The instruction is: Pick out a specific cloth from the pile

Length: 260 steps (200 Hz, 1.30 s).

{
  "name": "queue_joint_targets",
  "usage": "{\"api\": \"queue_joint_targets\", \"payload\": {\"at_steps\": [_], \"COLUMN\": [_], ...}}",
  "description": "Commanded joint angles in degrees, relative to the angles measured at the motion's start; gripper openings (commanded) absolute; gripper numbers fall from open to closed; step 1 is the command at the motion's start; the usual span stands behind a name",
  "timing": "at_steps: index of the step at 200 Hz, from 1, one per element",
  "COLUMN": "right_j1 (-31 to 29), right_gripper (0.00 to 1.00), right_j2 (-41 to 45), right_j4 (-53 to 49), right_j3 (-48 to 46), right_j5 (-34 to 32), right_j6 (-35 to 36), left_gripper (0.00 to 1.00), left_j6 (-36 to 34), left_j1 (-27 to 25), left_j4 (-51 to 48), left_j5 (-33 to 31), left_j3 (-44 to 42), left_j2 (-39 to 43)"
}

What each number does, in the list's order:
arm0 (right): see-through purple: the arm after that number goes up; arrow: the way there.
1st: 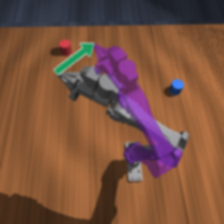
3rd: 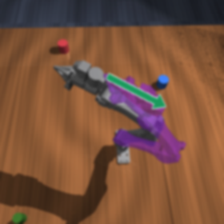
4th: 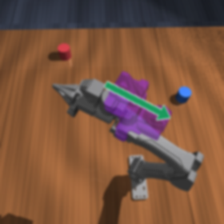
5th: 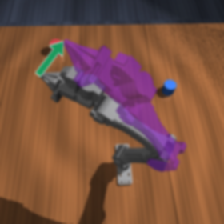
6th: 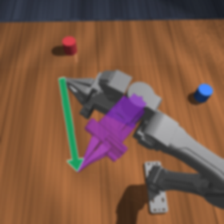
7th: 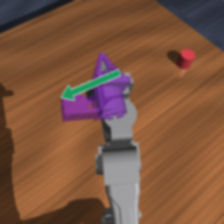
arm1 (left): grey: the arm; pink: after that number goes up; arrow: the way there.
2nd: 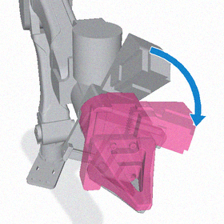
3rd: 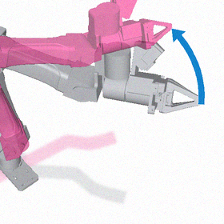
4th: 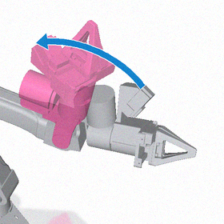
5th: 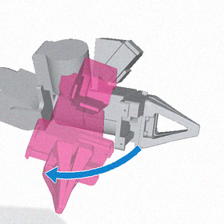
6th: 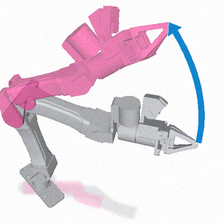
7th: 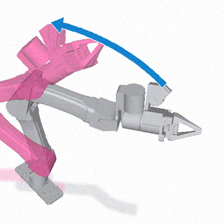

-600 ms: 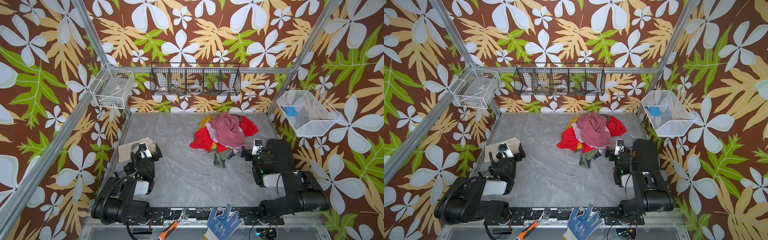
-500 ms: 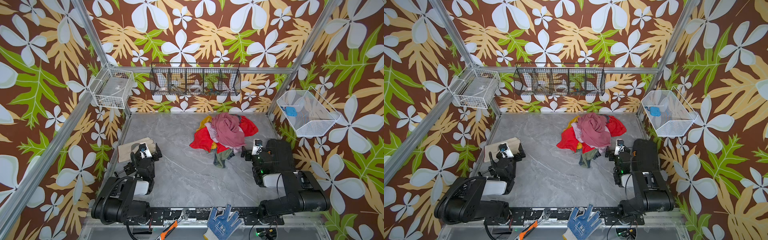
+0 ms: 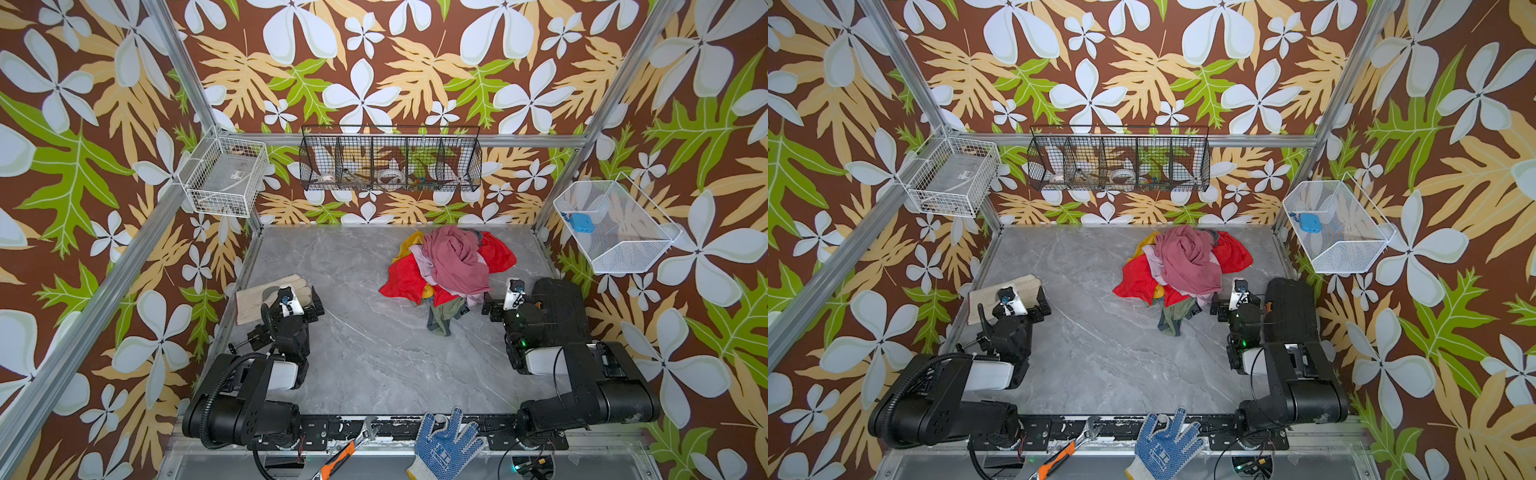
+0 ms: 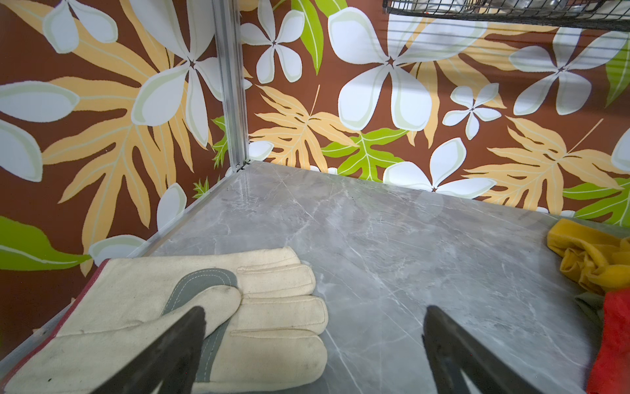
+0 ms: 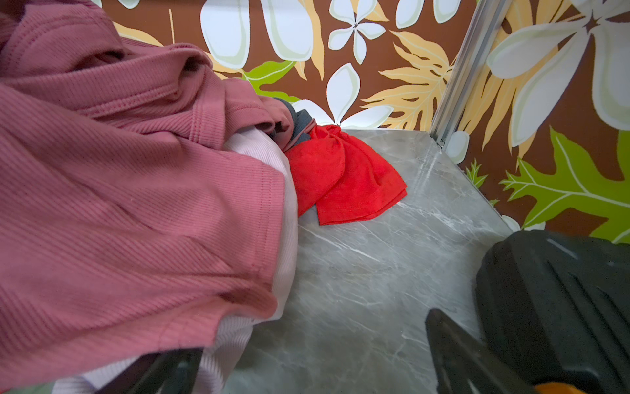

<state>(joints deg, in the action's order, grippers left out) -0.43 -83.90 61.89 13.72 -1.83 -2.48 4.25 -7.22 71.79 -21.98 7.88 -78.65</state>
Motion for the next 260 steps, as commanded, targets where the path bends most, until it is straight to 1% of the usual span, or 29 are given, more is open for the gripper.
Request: {"api": "queue_joint_targets", "payload": {"at_steps": [1, 103, 116, 123, 133, 144, 152, 164, 169, 185, 197, 206, 216, 232, 260], "right_j1": [0.0, -0.1, -0.1, 0.0, 0.0, -0.1, 0.0, 0.0, 0.1, 0.4, 0.4, 0.3, 0.4, 0.4, 0.4], "right_gripper": [1.00, 1.00, 1.00, 1.00, 0.99, 0.98, 0.97, 0.98, 1.00, 1.00, 0.99, 0.99, 0.99, 0.99, 0.99], "right_j2": [0.1, 0.2, 0.3, 0.4, 0.4, 0.7, 1.7, 5.5, 7.2, 11.1, 13.2, 15.3, 18.3, 24.0, 32.0], "right_j4": [1.2, 1.2, 1.4, 1.5, 1.6, 2.4, 2.6, -3.7, -8.7, -26.2, -35.1, -39.7, -43.4, -47.9, -57.7], "right_j3": [0.0, -0.1, -0.2, -0.3, -0.4, -1.0, -1.2, 0.6, 2.3, 8.7, 11.2, 11.8, 11.6, 10.3, 9.4], "right_j5": [-0.1, 0.0, -0.1, -0.1, 0.0, 0.1, -0.2, -1.1, -1.2, 0.9, 3.1, 3.9, 4.5, 3.8, 5.2], "right_j6": [0.0, -0.1, -0.1, -0.1, -0.1, -0.1, -0.2, -0.9, -1.4, -3.6, -5.0, -7.1, -9.0, -13.9, -18.9], "left_gripper": [1.00, 1.00, 1.00, 1.00, 1.00, 1.00, 1.00, 1.00, 1.00, 1.00, 1.00, 1.00, 1.00, 1.00, 1.00], "left_j6": [-0.3, -0.1, -0.1, 0.2, 0.5, 1.4, 4.2, 6.0, 6.5, 7.0, 7.9, 8.8, 9.4, 10.6, 11.7], "left_j1": [0.1, 0.3, 0.3, 0.3, 0.3, 0.3, 0.3, 0.3, 0.3, 0.2, 0.0, -0.4, -1.0, -1.9, -2.5], "left_j4": [1.5, 1.3, 1.3, -1.1, -7.3, -18.5, -28.2, -40.1, -44.1, -50.3, -51.0, -50.8, -50.4, -50.1, -49.4], "left_j5": [0.3, 0.5, -0.5, -0.9, -1.3, -1.7, -2.5, -1.8, -0.9, 5.3, 8.7, 9.2, 9.1, 9.0, 10.8], "left_j3": [0.3, 0.3, 0.3, 1.1, 3.4, 7.5, 11.5, 16.9, 18.6, 21.8, 22.0, 21.5, 20.9, 20.3, 19.5], "left_j2": [-0.1, 0.0, 0.4, 1.6, 4.2, 7.1, 8.6, 9.7, 9.8, 10.3, 11.4, 12.6, 13.9, 15.6, 16.8]}}
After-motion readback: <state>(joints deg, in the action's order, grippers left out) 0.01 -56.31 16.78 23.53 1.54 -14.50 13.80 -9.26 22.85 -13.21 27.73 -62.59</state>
